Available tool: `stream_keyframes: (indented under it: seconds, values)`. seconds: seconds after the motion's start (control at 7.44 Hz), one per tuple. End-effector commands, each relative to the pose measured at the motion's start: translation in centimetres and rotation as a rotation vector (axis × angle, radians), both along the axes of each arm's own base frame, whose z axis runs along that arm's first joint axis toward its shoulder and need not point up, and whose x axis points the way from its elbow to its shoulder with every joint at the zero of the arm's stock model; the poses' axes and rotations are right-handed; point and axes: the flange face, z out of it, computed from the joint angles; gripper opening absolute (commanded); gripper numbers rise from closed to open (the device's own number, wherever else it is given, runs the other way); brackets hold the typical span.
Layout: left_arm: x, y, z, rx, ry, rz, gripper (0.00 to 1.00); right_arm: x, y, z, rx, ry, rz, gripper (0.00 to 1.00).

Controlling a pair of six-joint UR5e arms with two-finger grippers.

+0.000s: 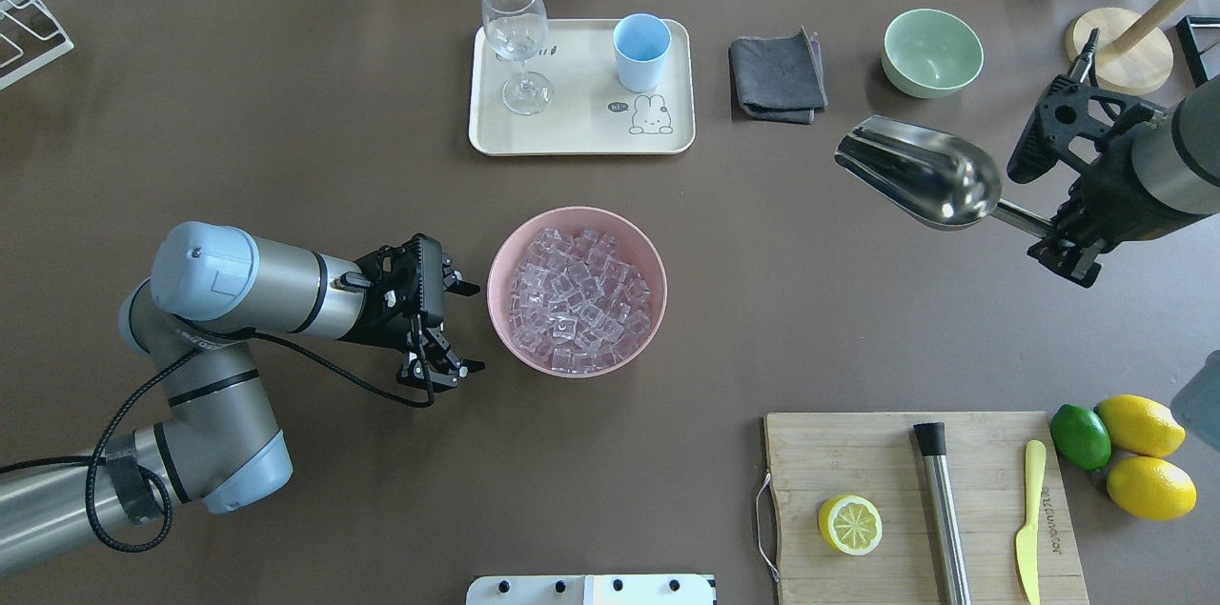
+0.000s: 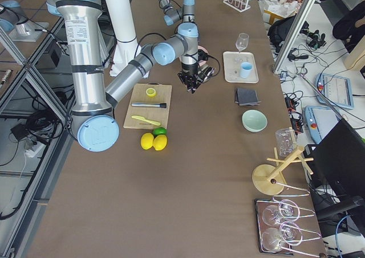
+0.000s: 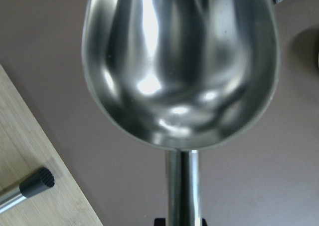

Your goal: Put ice in cup with scoop

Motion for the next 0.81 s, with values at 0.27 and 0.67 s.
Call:
stream_keyframes:
  seconds: [0.27, 0.67]
  values:
    - [-0.8, -1.5, 3.0, 0.124, 0.127, -0.031, 0.98, -2.6, -4.9, -6.1, 0.098, 0.306, -0.326, 0.00]
    - [1.6, -3.8, 3.0, 0.053, 0.110, -0.044, 0.98, -8.1, -6.1, -10.0, 0.092, 0.451, -0.476, 0.00]
